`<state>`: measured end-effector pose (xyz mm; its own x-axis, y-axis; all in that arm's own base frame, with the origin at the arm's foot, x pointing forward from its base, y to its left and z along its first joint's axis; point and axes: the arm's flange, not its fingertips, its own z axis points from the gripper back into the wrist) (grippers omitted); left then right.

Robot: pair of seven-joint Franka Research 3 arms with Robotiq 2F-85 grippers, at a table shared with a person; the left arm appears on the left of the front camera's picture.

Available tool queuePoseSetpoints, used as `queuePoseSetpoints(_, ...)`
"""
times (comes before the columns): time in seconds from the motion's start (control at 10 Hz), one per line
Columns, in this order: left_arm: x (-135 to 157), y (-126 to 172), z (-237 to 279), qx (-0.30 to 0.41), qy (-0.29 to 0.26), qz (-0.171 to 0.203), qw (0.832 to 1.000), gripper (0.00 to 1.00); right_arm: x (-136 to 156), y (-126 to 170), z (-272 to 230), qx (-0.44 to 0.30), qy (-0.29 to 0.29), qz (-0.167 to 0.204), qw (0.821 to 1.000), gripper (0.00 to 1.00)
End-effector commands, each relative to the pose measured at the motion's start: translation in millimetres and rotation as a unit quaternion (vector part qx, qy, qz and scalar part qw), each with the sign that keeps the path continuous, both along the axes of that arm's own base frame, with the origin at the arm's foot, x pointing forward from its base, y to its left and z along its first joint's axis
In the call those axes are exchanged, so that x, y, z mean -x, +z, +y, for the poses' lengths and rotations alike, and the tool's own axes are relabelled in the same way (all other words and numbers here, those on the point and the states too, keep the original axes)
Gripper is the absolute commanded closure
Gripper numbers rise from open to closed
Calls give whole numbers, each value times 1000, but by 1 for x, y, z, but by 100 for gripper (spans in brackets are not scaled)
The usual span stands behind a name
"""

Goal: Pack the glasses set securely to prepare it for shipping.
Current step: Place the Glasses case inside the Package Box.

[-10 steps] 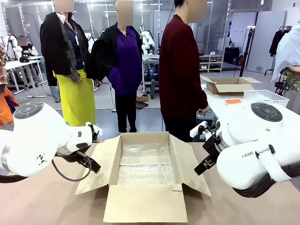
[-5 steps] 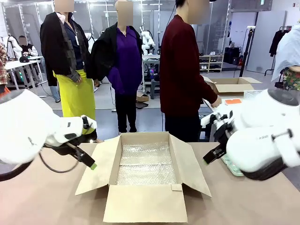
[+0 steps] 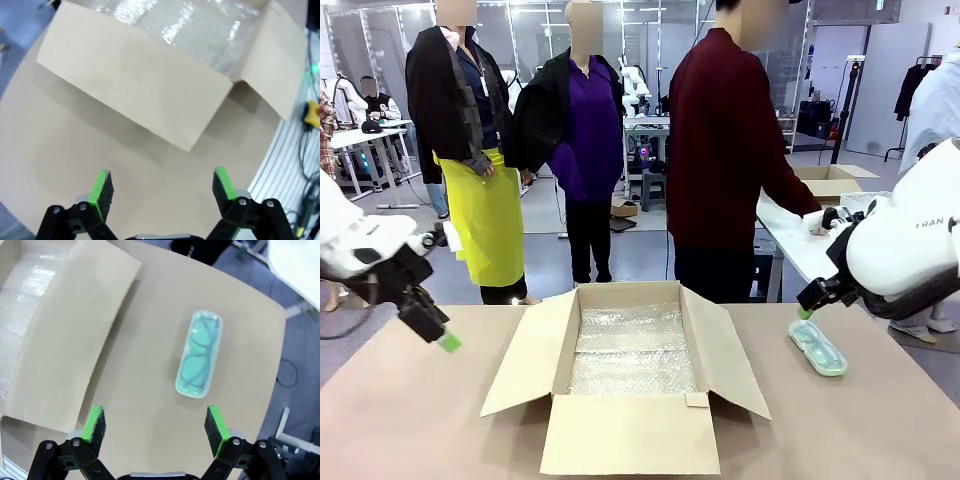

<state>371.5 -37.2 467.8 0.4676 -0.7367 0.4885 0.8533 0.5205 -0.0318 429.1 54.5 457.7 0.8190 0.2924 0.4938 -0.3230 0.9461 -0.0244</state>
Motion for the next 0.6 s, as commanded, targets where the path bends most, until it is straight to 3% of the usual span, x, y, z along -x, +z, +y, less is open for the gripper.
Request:
queuePoseSetpoints(0.0, 2, 4, 23, 16, -41, -7, 999, 0, -19, 1, 1, 1, -40, 25, 999, 0)
queuePoseSetpoints(0.1, -2, 4, 29, 17, -36, -5, 999, 0, -34, -5, -3, 10, -56, 36, 998, 0)
queuePoseSetpoints(0.5, 6, 3, 30, 94, -155, -11, 983, 0, -72, -32, -23, 36, -75, 71, 994, 0)
